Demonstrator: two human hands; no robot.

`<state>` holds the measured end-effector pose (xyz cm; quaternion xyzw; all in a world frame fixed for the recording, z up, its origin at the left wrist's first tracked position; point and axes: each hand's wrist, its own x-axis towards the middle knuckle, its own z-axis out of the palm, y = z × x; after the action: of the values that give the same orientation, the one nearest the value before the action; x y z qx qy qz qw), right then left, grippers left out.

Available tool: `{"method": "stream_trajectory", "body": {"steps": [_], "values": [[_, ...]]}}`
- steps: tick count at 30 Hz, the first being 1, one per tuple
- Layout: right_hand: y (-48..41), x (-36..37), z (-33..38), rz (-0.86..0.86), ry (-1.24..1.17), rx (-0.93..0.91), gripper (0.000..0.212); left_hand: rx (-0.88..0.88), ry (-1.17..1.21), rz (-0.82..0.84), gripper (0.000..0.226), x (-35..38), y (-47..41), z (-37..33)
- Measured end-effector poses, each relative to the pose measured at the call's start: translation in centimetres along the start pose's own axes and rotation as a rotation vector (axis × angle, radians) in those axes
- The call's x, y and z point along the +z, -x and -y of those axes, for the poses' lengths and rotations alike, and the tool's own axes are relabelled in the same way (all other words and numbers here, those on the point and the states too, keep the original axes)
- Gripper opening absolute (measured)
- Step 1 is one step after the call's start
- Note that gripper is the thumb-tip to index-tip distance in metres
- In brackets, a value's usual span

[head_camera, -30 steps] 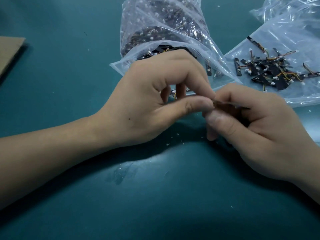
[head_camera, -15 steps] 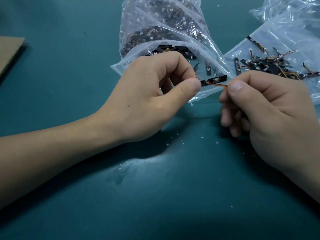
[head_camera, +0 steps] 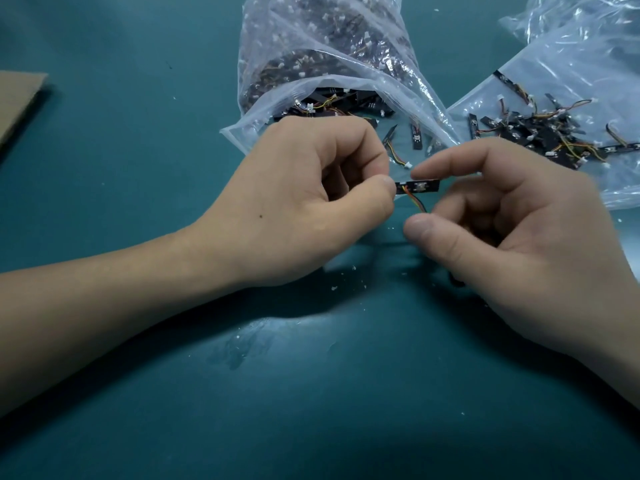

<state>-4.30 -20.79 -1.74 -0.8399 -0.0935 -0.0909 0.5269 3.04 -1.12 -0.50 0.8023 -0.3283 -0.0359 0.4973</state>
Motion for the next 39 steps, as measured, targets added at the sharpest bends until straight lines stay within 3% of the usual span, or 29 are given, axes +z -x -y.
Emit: {"method": "stream_trajectory", "body": {"steps": [5,25,39], "values": [[-0.09,0.09,-0.19,-0.019,0.115,-0.006,0.014,-0.004,-0.018,0.025,0.013,0.09,0.09,-0.02],[-0.19,-0.32,-0.25,0.004,-0.064,0.021,0.017,0.048,-0.054,0.008,0.011,0.18,0.17,0.05],[-0.17,-0.1,-0.21,-0.019,0.015,0.007,0.013,0.052,-0.047,0.023,0.009,0.18,0.15,0.13]]}}
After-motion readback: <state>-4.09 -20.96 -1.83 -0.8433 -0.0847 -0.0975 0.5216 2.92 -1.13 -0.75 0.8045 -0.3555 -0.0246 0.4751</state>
